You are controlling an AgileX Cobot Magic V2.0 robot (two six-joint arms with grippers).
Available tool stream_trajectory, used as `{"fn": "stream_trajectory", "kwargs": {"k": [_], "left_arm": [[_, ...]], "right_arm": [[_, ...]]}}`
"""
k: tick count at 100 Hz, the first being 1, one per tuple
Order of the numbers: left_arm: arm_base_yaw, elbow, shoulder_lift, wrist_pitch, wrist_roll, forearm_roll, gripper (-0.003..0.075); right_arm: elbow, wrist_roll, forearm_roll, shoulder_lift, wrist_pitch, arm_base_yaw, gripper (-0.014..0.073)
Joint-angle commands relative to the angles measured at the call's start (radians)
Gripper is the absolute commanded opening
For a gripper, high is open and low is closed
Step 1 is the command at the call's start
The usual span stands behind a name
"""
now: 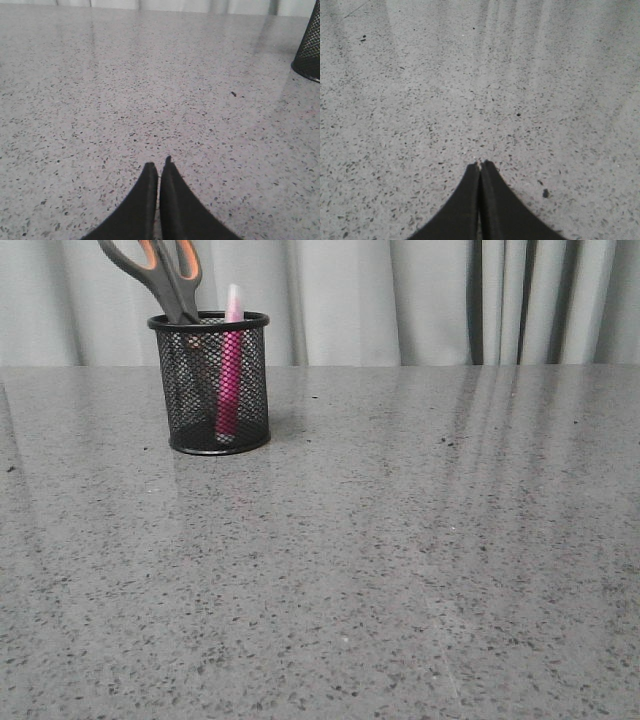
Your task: Put pen and scissors into bin
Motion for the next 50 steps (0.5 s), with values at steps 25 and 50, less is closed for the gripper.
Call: {"fn": "stream_trajectory", "kwargs": {"k": [25,50], "left_arm": [[0.002,0.044,-0.031,-0.053,-0.009,-0.008,-0.0019],[0.002,0.044,-0.031,-0.055,-0.009,-0.008,-0.0019]], "right_arm": [[0.015,-0.014,0.002,-0.106,-0.072,-0.014,-0.0049],[0.015,-0.014,0.002,-0.106,-0.072,-0.014,-0.0049]]}}
